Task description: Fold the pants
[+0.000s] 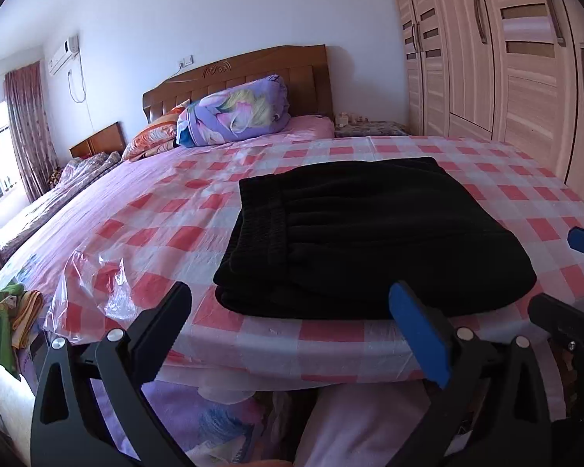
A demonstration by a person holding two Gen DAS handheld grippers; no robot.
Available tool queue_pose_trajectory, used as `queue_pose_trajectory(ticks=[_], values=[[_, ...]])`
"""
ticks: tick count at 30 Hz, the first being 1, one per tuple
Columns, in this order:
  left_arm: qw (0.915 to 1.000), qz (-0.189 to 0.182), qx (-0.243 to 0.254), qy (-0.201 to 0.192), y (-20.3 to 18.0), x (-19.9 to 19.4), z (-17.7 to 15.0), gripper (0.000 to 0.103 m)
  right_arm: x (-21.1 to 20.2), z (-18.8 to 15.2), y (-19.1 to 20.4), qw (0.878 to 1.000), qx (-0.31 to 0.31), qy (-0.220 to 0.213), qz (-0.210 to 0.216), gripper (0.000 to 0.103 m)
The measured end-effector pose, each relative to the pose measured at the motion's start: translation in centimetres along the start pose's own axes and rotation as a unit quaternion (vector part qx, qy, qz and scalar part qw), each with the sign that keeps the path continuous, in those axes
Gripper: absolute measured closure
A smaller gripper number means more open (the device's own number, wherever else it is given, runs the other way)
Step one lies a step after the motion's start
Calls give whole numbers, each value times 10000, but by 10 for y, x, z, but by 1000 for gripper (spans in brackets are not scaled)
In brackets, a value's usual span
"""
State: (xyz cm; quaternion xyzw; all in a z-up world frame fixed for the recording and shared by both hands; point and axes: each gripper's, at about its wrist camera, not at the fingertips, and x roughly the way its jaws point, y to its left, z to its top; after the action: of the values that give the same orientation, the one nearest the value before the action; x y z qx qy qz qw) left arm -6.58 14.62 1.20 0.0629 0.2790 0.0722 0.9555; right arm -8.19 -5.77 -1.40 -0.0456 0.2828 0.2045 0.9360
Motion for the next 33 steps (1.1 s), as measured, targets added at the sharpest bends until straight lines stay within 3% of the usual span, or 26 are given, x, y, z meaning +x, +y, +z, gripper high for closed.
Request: queue_pose_trajectory(ticks=[14,33], values=[[9994,-319,15,94,-6,5,-3,2,6,-3,4,9998,-12,173,18,4],[9990,-434,29,104,-8,8,-4,2,7,-3,2,9998,40,175,20,4]])
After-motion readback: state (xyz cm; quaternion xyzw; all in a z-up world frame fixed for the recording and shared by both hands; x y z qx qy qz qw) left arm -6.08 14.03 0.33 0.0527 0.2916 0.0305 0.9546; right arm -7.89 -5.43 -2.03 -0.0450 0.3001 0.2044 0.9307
